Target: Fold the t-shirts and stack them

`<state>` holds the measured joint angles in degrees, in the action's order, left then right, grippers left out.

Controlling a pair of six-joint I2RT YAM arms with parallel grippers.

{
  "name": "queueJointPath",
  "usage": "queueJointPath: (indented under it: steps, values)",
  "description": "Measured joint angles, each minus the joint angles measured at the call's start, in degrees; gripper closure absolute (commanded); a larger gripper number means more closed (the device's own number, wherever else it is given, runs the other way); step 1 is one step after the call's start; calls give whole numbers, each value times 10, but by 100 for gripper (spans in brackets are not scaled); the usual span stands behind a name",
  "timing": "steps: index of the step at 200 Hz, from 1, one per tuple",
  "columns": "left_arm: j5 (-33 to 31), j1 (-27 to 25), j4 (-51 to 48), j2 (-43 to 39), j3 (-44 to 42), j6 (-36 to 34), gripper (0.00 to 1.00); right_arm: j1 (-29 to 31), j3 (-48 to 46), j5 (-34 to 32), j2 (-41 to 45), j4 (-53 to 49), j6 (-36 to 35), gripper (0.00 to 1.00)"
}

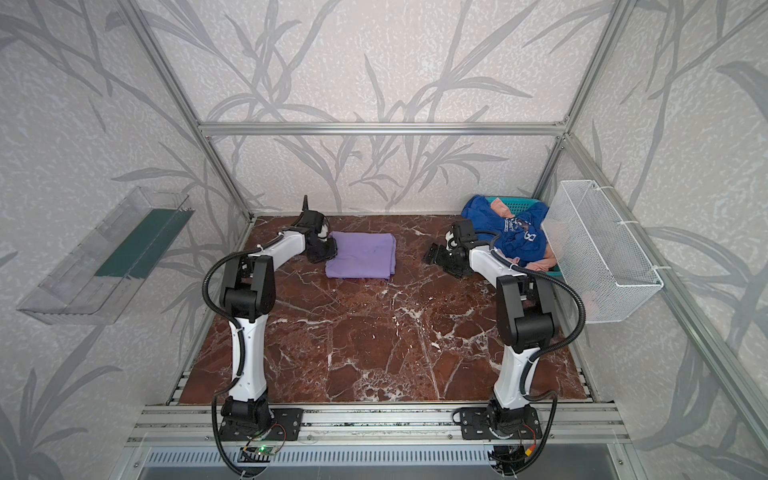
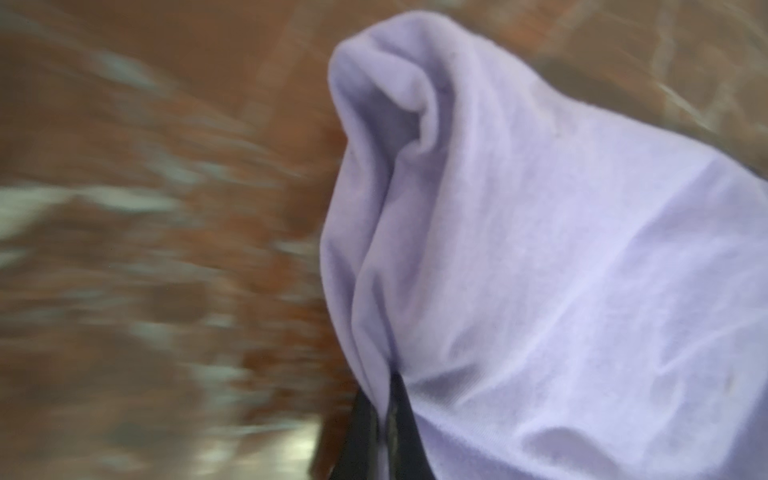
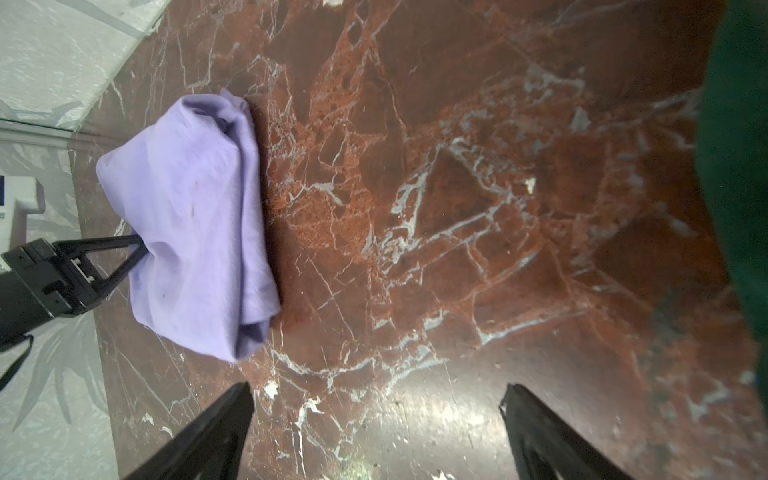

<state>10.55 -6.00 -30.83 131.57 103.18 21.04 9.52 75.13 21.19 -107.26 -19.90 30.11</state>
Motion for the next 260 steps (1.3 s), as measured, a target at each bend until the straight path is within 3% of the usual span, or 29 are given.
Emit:
queueJointPath:
  steps: [37, 101, 155, 235, 260]
  values:
    - [8, 67, -87, 56, 121, -29, 100, 0, -73, -24, 71, 17, -13, 2]
    - [-80, 121, -251, 158, 355, -155, 100, -16, -157, -63, 163, 53, -32, 2]
    - [-157, 147, -279, 191, 403, -233, 100, -35, -214, -82, 183, 68, -42, 2]
    - [-281, 182, -189, 208, 412, -311, 100, -45, -249, -106, 234, 76, -44, 2]
    - [-303, 181, -165, 220, 412, -320, 55, -45, -253, -108, 243, 75, -44, 1]
